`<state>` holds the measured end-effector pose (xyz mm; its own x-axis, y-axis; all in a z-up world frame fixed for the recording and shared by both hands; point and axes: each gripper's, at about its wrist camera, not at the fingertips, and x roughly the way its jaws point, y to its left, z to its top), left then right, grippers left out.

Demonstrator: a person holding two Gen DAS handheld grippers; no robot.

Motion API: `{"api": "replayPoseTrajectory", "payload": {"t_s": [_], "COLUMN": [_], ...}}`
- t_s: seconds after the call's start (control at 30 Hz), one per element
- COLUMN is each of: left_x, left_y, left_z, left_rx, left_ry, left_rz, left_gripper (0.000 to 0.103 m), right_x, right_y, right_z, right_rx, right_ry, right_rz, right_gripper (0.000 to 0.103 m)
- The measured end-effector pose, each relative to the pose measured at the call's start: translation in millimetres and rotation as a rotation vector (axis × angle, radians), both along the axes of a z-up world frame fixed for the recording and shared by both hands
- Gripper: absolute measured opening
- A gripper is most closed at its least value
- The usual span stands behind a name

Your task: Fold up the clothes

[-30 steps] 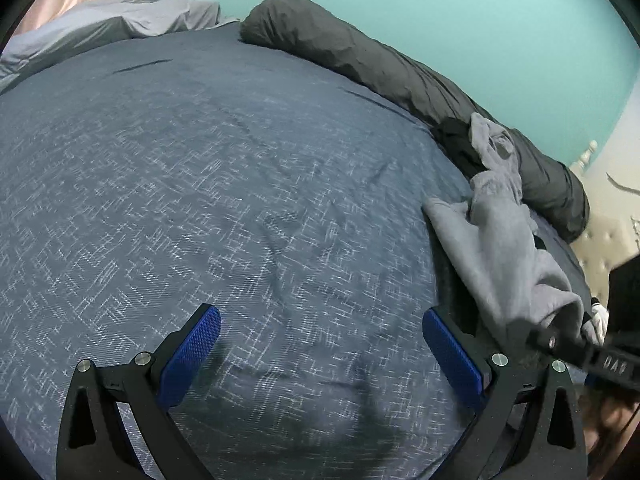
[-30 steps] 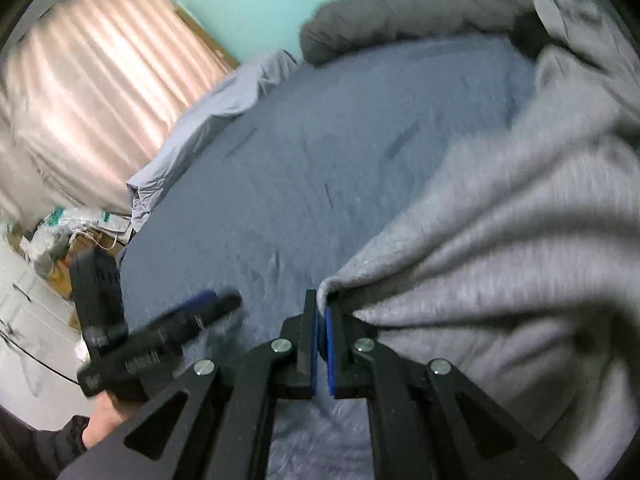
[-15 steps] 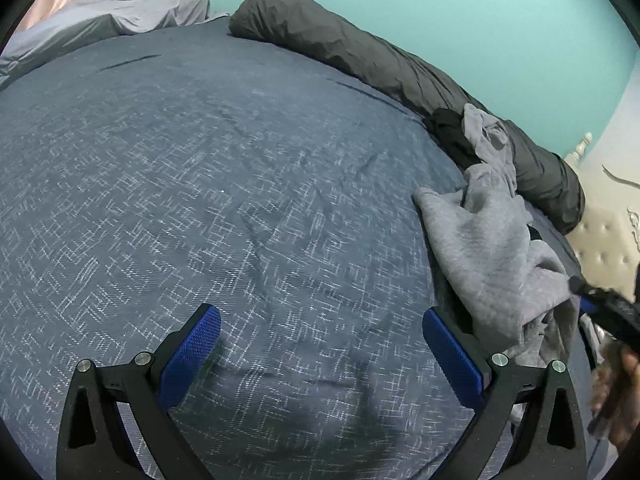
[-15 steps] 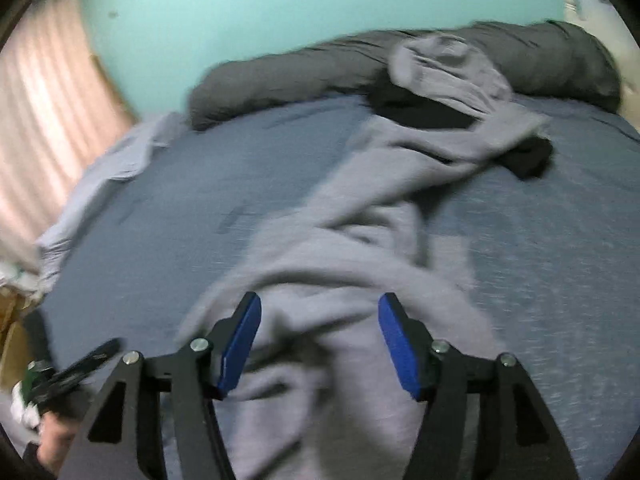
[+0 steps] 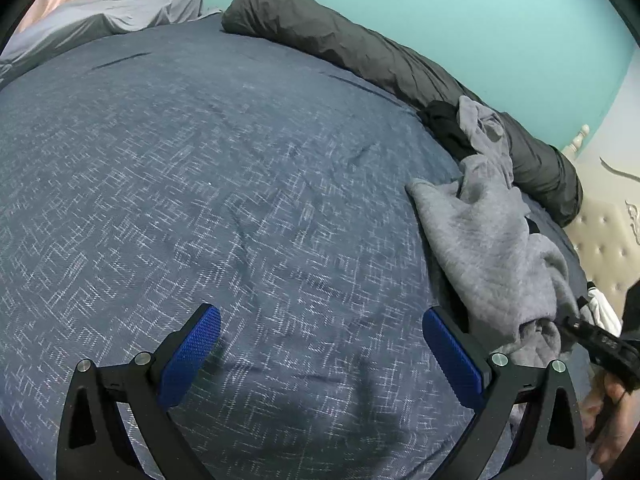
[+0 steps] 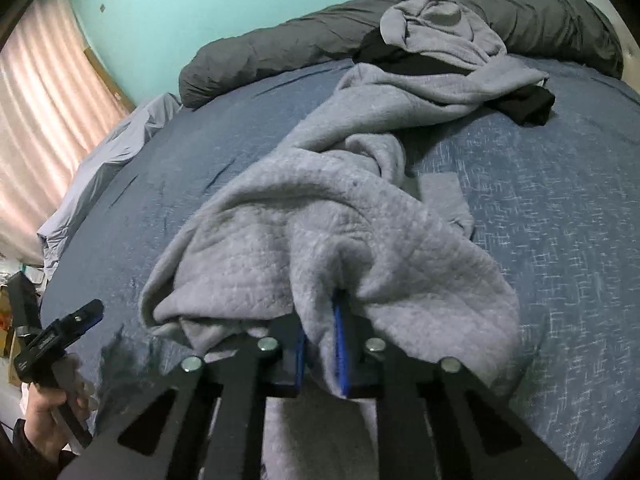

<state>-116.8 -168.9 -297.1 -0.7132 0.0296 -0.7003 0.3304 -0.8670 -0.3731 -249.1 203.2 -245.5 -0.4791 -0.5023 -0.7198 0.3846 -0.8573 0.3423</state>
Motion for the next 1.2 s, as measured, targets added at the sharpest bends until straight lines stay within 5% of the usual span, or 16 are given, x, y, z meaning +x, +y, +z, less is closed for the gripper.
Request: {"api": "replayPoseTrajectory", "payload": {"t_s": [0.3,0.6,0.8,0.9,1.07,1.13,1.2], "left_x": [-11.5,-24.1,-34.4,-36.8,-37.4,-36.5,-35.9], "left_y": [16.9,35.3,46.1,49.3,46.5,44.1,41.8], "left_z": [1.5,2.0,2.9,2.3,0.2,0.2,-0.3], "left_rx": [0.005,-0.004,-0.01,-0.015,-0.015,-0.016,-0.016], "left_ry": [0.005,0.004,0.004,0.001,-0.005,-0.005,-0.006], "left_rz": [-0.031,-0.068,-0.083,-0.088,-0.082,-0.075,-0.069], "left_gripper": [0.103,0.103,0.103,0.103,0.103,0.103,0.103], "right_x": [47.2,54.4,41.2,23.5,-6.0,-13.5,-21.0], "right_y": [57.4,140.3,152.2,116.7,57.1,21.8,-12.8], "right_z": [-3.2,-13.2,28.4,39.4,57.4,52.3,47.1], "right_rx": [-0.001,0.144,0.11,0.083,0.04,0.083,0.125], "right_ry": [-0.048,-0.127,-0.046,-0.031,-0.005,-0.002,0.001], "right_rz": [-0.078,-0.261,-0.39,-0.318,-0.198,-0.145,-0.093], "right_gripper": [0.007,0.007,0.015,0.036,0.051,0.069,0.07]}}
